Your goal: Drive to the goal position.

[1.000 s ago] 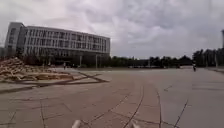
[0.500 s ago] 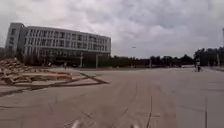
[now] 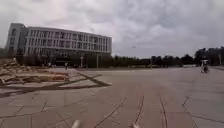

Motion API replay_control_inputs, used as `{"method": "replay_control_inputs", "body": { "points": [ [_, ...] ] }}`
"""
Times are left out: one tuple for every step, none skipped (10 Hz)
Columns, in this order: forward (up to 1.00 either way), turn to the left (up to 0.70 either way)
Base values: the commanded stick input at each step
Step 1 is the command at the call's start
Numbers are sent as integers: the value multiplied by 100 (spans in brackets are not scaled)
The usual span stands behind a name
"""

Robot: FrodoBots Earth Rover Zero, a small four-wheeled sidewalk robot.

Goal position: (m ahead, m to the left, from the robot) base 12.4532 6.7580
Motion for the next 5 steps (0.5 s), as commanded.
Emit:
{"method": "replay_control_inputs", "body": {
  "points": [
    [85,0],
    [85,0],
    [85,0],
    [85,0],
    [85,0]
  ]
}}
